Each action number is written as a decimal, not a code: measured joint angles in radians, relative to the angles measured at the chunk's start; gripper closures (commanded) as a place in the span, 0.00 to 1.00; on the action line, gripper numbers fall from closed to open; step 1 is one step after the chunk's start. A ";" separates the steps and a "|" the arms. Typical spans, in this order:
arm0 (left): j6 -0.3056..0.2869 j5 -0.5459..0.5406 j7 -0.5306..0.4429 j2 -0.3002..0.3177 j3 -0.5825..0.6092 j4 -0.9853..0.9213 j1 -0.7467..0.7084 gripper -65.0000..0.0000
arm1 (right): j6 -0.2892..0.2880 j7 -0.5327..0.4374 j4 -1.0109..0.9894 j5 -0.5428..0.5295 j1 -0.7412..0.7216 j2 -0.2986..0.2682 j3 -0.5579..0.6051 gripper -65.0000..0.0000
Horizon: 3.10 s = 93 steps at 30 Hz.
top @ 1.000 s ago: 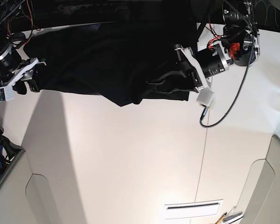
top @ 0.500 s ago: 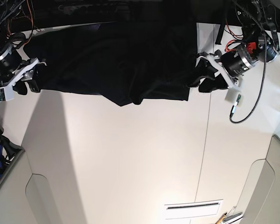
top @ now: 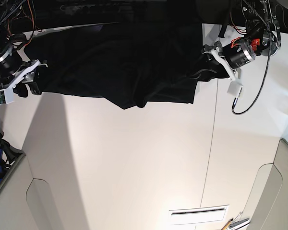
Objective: Fold the T-shirt properly
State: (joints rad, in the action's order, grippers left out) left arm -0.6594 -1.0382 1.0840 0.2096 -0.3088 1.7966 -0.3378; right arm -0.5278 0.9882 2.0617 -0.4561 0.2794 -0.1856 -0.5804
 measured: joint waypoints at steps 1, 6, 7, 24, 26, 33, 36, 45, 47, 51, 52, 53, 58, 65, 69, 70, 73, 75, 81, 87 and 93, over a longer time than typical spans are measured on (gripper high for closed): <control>0.000 0.001 0.000 -0.001 0.018 0.000 0.000 0.48 | 0.000 0.000 0.000 0.000 0.000 0.000 0.000 0.60; 0.000 0.057 -0.009 -0.002 0.084 0.000 0.000 0.55 | 0.000 0.000 0.000 0.000 0.000 0.000 0.000 0.60; 0.000 0.060 -0.013 -0.002 0.084 0.000 0.000 0.63 | 0.000 0.000 0.000 0.000 0.000 0.000 0.000 0.60; -0.026 -0.230 0.158 -0.002 0.158 0.085 -0.001 1.00 | 0.000 0.000 0.000 0.000 0.000 0.000 0.000 0.60; -0.026 -0.229 0.158 -0.001 0.206 0.085 0.000 1.00 | 0.000 0.000 0.000 0.000 0.000 0.000 0.000 0.60; -0.026 -0.073 0.155 -0.001 0.355 0.085 0.000 1.00 | 0.000 0.000 0.000 0.000 0.000 0.000 0.000 0.60; -0.026 -0.028 0.149 0.001 0.392 0.085 0.000 1.00 | 0.000 0.000 0.000 0.000 0.000 0.000 0.000 0.60; -0.026 -0.060 0.141 -0.018 0.433 0.177 0.000 0.67 | 0.000 0.000 0.000 0.000 0.000 0.000 0.000 0.60; -0.026 -0.060 0.146 -0.018 0.426 0.244 0.000 0.67 | 0.000 0.000 0.000 0.000 0.000 0.000 0.000 0.60; -0.034 0.005 0.087 -0.019 0.362 0.345 0.001 0.73 | 0.000 0.000 0.000 0.000 0.000 0.000 0.000 0.60; -0.036 0.060 0.047 -0.019 0.340 0.345 0.001 0.81 | 0.000 0.000 0.000 0.000 0.000 0.000 0.000 0.60; -0.034 0.126 0.009 -0.019 0.317 0.343 0.000 0.91 | 0.000 0.000 0.000 0.000 0.000 0.000 0.000 0.60; -0.017 0.333 -0.129 -0.018 0.275 0.268 0.009 1.00 | 0.000 0.000 0.000 -0.002 0.000 0.000 0.000 0.60; 0.016 0.340 -0.172 -0.021 0.377 0.105 0.045 1.00 | 0.000 0.000 0.000 -0.019 0.000 0.000 0.000 0.60; 0.027 0.379 -0.173 -0.069 0.488 0.073 0.067 1.00 | 0.000 0.000 0.000 -0.019 0.000 0.000 0.000 0.60; 0.027 0.380 -0.177 -0.081 0.521 0.073 0.072 1.00 | 0.000 0.000 0.000 -0.019 0.000 0.000 0.000 0.60; 0.027 0.392 -0.177 -0.099 0.615 0.073 0.093 1.00 | 0.000 0.000 0.000 -0.019 0.000 0.000 0.000 0.60; 0.027 0.397 -0.175 -0.099 0.652 0.073 0.113 1.00 | 0.000 0.000 0.000 -0.019 0.000 0.000 0.000 0.60; 0.027 0.390 -0.173 -0.097 0.653 0.081 0.147 0.85 | 0.001 -0.007 0.000 0.018 -0.001 0.000 -0.014 0.59; 0.027 0.375 -0.165 -0.087 0.634 0.096 0.147 0.65 | 0.027 -0.026 -0.012 0.050 -0.003 -0.042 -0.126 0.43; 0.027 0.381 -0.164 -0.082 0.634 0.096 0.147 0.65 | -0.005 -0.020 -0.291 -0.189 -0.005 -0.132 -0.200 0.43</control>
State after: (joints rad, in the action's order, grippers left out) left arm -0.6327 -0.6575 0.9195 0.1272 0.3256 1.8923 -0.1905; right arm -0.5327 0.9684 1.7706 -0.6453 0.2749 -0.3176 -0.7803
